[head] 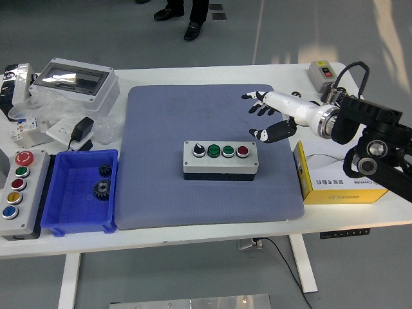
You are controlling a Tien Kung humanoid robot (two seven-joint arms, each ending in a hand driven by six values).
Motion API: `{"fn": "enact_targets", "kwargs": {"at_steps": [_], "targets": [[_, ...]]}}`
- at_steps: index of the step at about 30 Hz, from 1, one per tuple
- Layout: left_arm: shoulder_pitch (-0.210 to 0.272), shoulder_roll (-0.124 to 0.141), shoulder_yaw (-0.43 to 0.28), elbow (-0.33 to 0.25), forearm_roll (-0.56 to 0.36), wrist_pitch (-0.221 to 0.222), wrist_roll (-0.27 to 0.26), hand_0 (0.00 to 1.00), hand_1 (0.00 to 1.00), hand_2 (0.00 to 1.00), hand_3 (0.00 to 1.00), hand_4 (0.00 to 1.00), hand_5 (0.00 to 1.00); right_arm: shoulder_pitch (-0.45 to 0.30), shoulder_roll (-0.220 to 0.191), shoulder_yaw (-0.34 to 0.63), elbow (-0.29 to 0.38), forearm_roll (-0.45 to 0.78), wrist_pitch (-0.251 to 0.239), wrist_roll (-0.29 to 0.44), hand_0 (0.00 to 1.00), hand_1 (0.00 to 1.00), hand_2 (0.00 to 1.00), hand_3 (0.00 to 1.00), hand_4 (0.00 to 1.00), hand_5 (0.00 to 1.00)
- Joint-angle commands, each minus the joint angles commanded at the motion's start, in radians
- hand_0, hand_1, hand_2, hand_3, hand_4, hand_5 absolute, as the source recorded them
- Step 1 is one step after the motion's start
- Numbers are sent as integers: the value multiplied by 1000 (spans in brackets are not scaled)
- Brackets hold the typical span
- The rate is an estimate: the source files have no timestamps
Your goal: Pick up the button,place it on the desk,press the button,press the button
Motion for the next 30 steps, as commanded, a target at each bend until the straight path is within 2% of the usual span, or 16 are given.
{"fn": "enact_targets", "kwargs": {"at_steps": [1, 6, 7, 20, 30], "targets": [[0, 0, 0, 0, 0, 0, 0, 619, 571, 552, 602, 532, 236, 4, 3, -3, 0, 0, 8, -6, 37, 167, 234, 729, 299, 87], [0, -1, 3, 0, -3, 0, 4, 619, 571, 552, 602, 532, 236, 27, 29, -32, -4, -1, 37, -34, 37, 167, 234, 729, 299, 87], [0, -1, 3, 0, -3, 0, 4, 619, 570, 552, 601, 533, 238, 30, 35, -41, -8, 0, 41, -38, 2, 91, 188, 718, 287, 45], [-1, -3, 6, 0, -6, 2, 12, 619, 571, 552, 603, 535, 240, 32, 102, -120, -65, -9, 11, -41, 2, 64, 179, 717, 266, 19], [-1, -2, 4, 0, -5, 3, 10, 618, 571, 552, 602, 536, 241, 22, 116, -153, -84, -17, -5, -43, 2, 60, 177, 720, 256, 29]]}}
